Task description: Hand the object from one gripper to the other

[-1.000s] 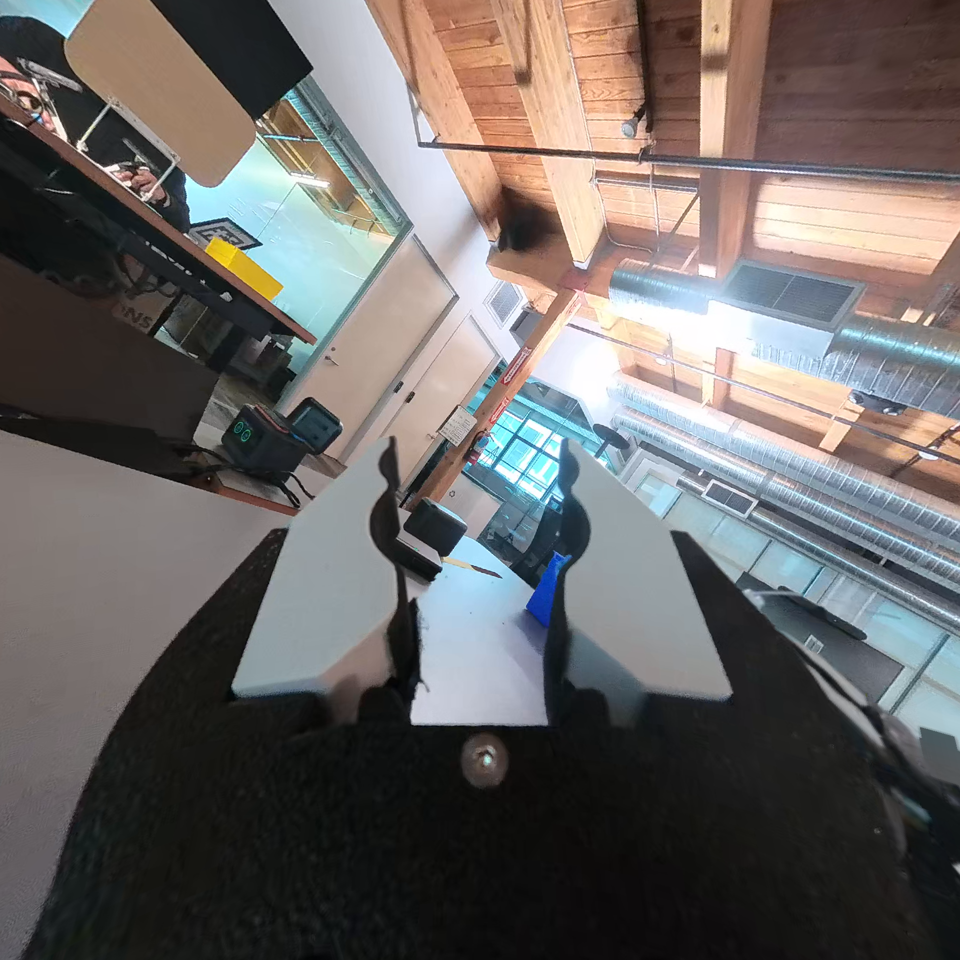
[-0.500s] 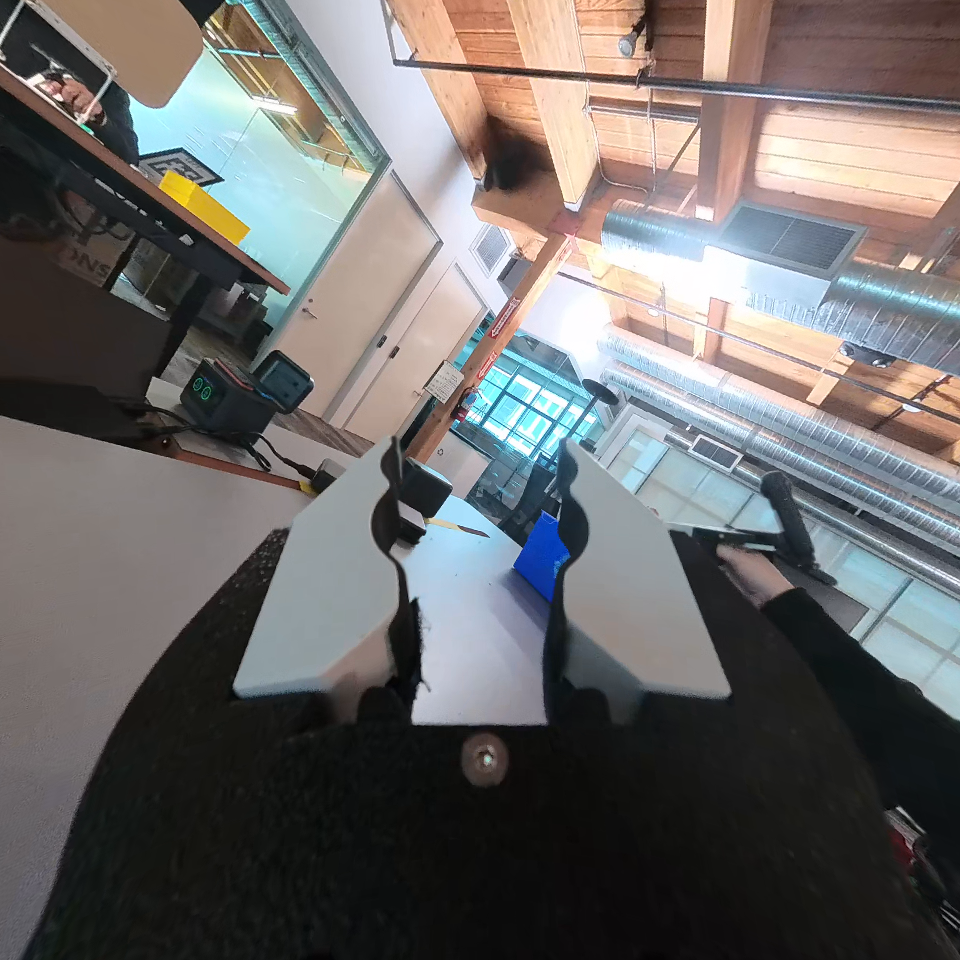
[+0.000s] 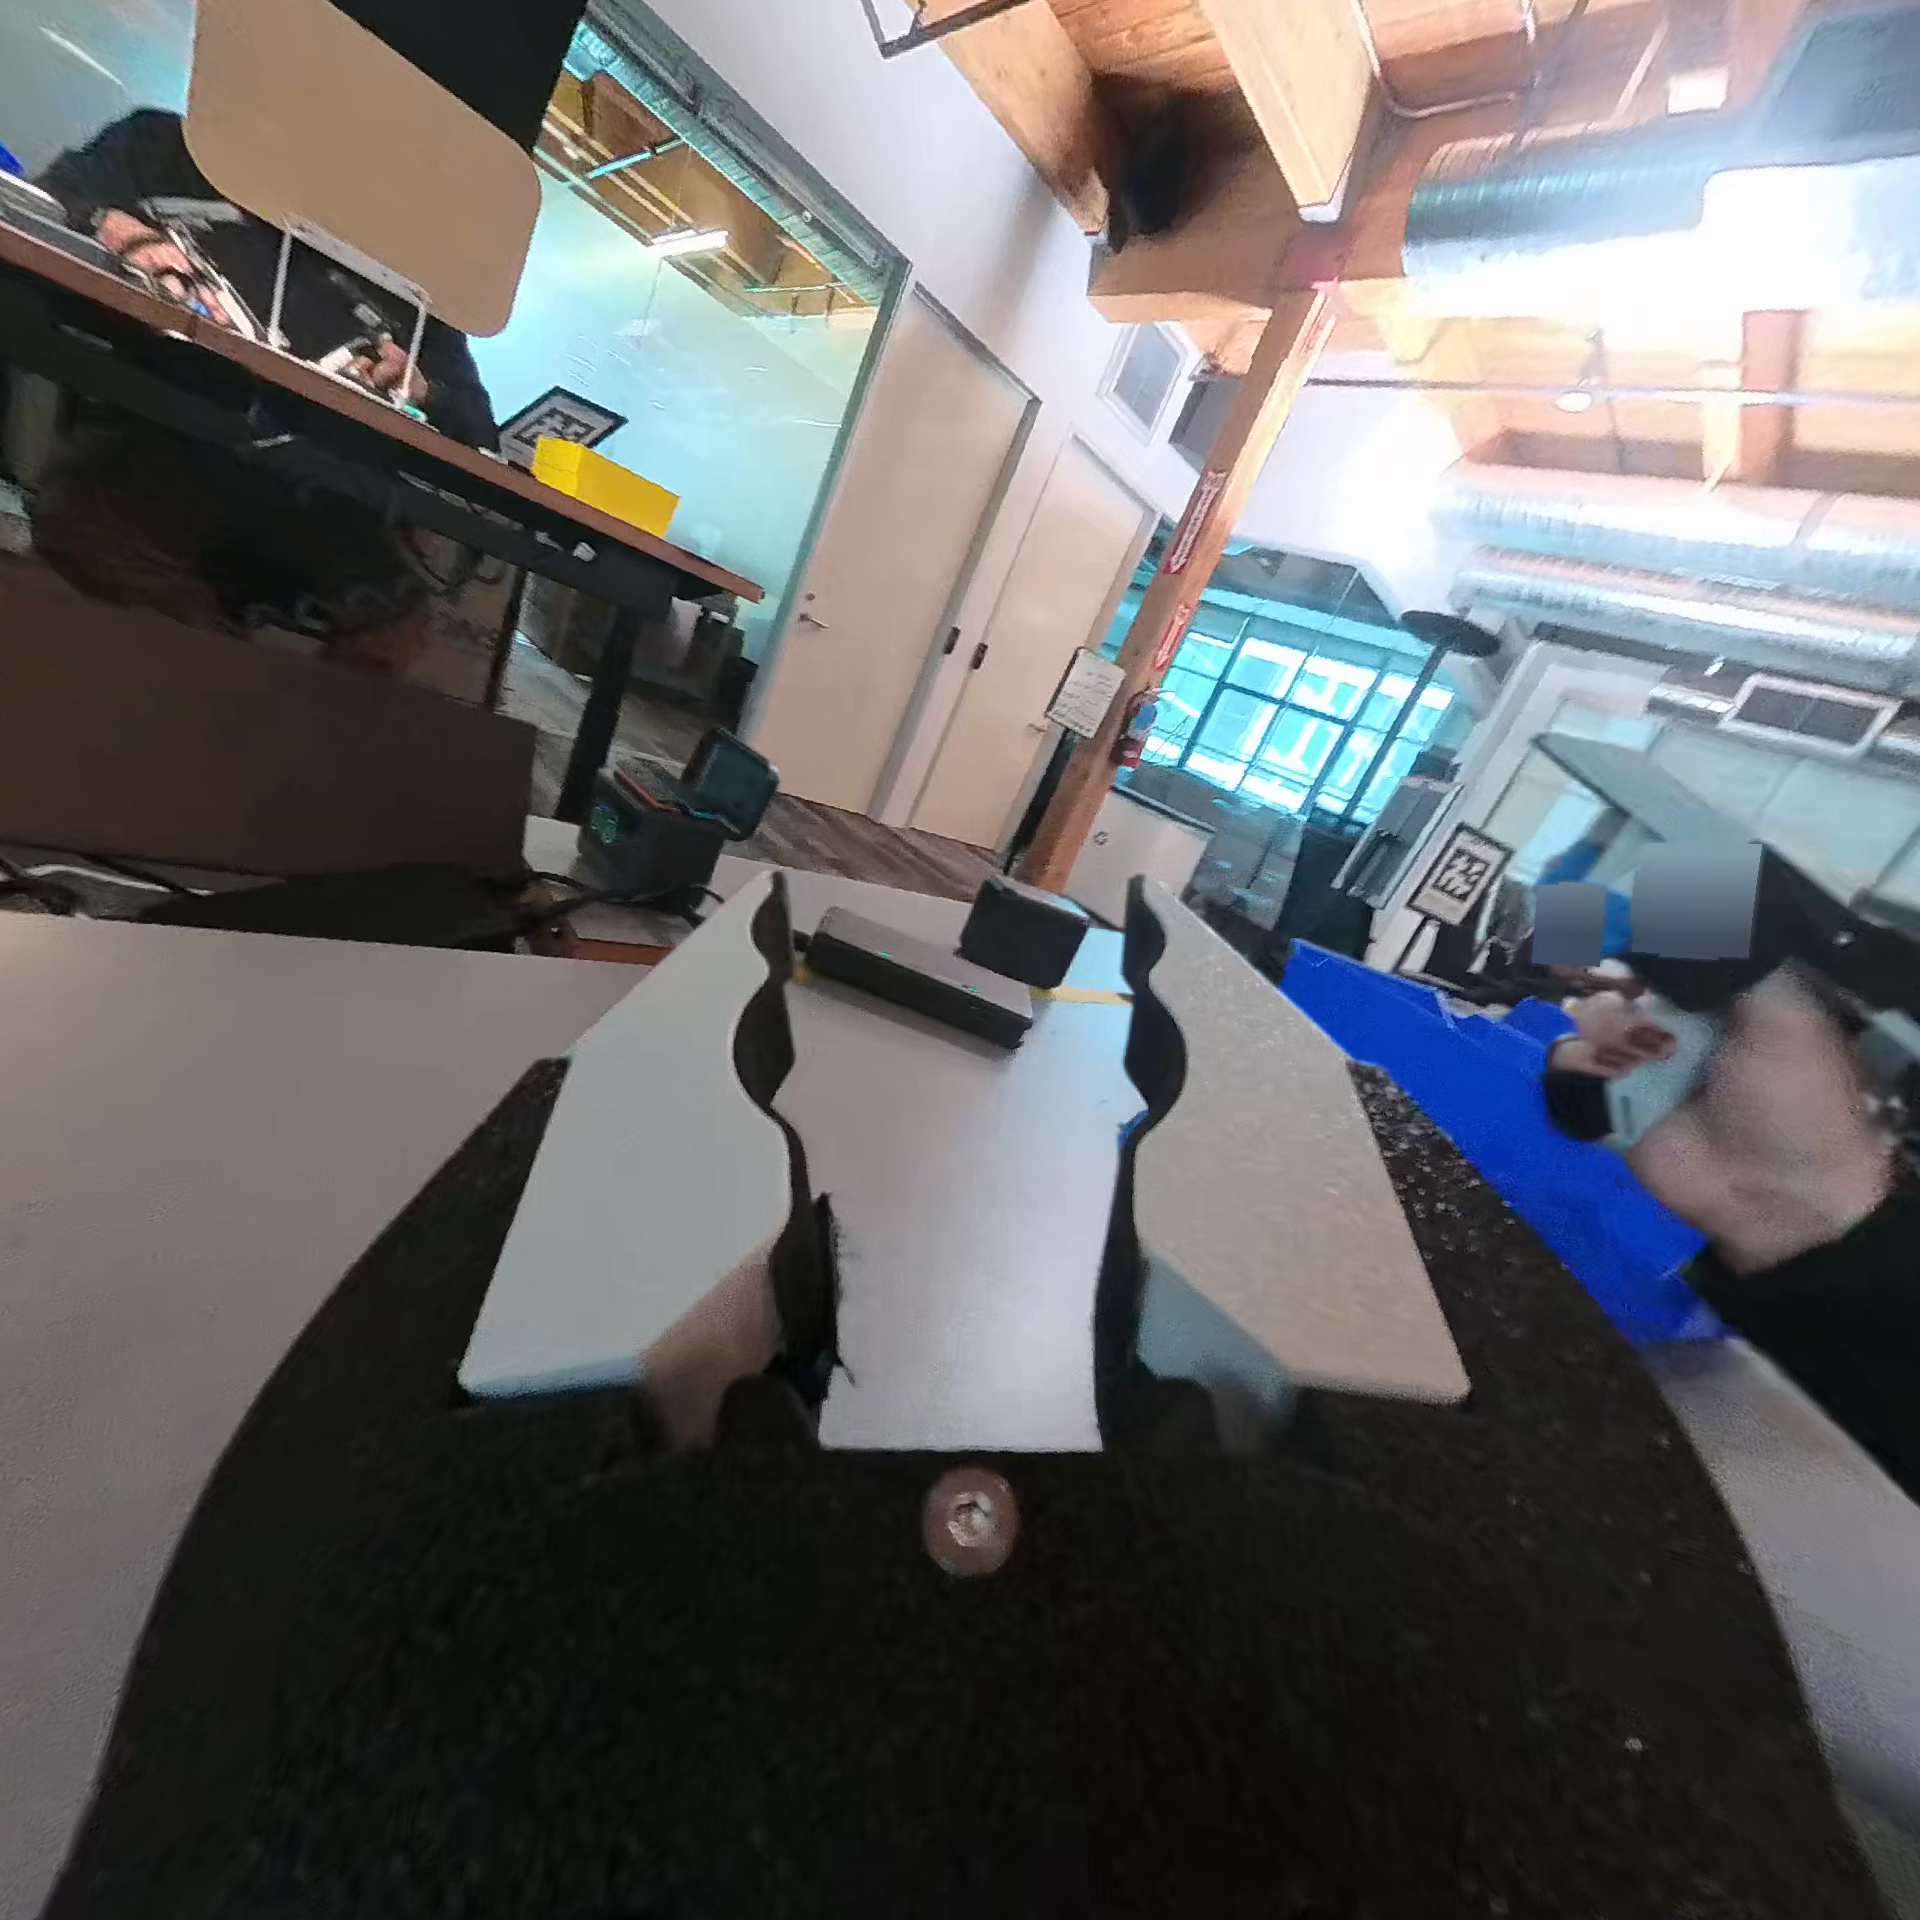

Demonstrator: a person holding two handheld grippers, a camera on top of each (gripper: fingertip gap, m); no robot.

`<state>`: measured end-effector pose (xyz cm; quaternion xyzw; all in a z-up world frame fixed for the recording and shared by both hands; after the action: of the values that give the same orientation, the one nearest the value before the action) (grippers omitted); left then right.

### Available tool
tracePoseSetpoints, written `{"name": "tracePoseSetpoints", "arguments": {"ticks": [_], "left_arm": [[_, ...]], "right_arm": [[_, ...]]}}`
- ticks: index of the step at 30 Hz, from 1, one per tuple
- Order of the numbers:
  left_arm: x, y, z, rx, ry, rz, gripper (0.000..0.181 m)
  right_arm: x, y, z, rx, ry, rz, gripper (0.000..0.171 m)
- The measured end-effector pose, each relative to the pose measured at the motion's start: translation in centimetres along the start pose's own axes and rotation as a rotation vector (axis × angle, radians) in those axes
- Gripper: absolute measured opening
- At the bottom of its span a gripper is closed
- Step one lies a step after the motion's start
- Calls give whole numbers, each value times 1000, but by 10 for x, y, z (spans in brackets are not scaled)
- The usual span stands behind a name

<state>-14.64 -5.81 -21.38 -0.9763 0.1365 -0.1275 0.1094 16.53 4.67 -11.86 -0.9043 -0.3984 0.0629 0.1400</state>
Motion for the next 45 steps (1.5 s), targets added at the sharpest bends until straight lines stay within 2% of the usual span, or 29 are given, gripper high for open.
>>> {"name": "tracePoseSetpoints", "arguments": {"ticks": [3, 6, 7, 8, 10, 12, 17, 19, 21, 23, 24, 26, 29, 32, 35, 38, 43, 45], "left_arm": [[3, 0, -1, -25, -72, -22, 62], [5, -2, 2, -71, -121, -37, 63], [5, -3, 0, -74, -129, -37, 64], [7, -3, -3, -69, -143, -35, 63], [10, -1, -18, -54, -198, -48, 63], [19, 9, -48, -48, -251, -67, 61], [30, 72, -148, -120, -509, -327, 45], [11, 99, -182, -256, -530, -454, 47], [-23, 123, -199, -449, -471, -580, 51], [-65, 144, -197, -659, -305, -642, 51], [-84, 152, -190, -760, -194, -638, 47], [-116, 165, -167, -919, -12, -654, 51], [-148, 180, -129, -1152, 104, -726, 56], [-163, 186, -105, -1198, 216, -753, 59], [-169, 190, -92, -1224, 297, -762, 51], [-169, 192, -87, -1279, 270, -752, 26], [-164, 194, -98, -1352, 149, -756, 19], [-155, 191, -119, -1293, 32, -806, 19]], "right_arm": [[-47, -29, 63, 36, -9, -91, 24], [-75, -40, 107, 60, 185, -160, 20], [-80, -44, 112, 46, 243, -208, 14], [-81, -46, 110, 27, 249, -245, 20], [-76, -45, 111, 58, 214, -301, 18], [-67, -45, 109, 50, 125, -280, 19], [-64, -48, 109, 52, 90, -282, 19], [-69, -49, 109, 41, 93, -302, 19], [-74, -50, 108, 41, 107, -329, 18], [-79, -49, 108, 39, 130, -344, 17], [-80, -49, 108, 36, 143, -351, 17], [-82, -49, 108, 32, 161, -360, 17], [-82, -50, 107, 27, 155, -362, 17], [-79, -51, 106, 27, 128, -354, 17], [-75, -53, 105, 30, 66, -343, 16], [-69, -55, 104, 21, -29, -339, 16], [-62, -57, 103, 12, -116, -328, 16], [-61, -58, 102, 15, -131, -328, 16]]}}
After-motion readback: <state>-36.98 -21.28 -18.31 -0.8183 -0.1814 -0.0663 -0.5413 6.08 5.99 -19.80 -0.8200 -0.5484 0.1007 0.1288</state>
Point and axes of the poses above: each gripper's, where its closed fingertips meet, y back along the fingers, z out of its underside, x = y × z across the jaws, the point moved 10 cm from there along y, back along the fingers, and after that the axes turned 11 degrees about -y, right-handed, at the moved point
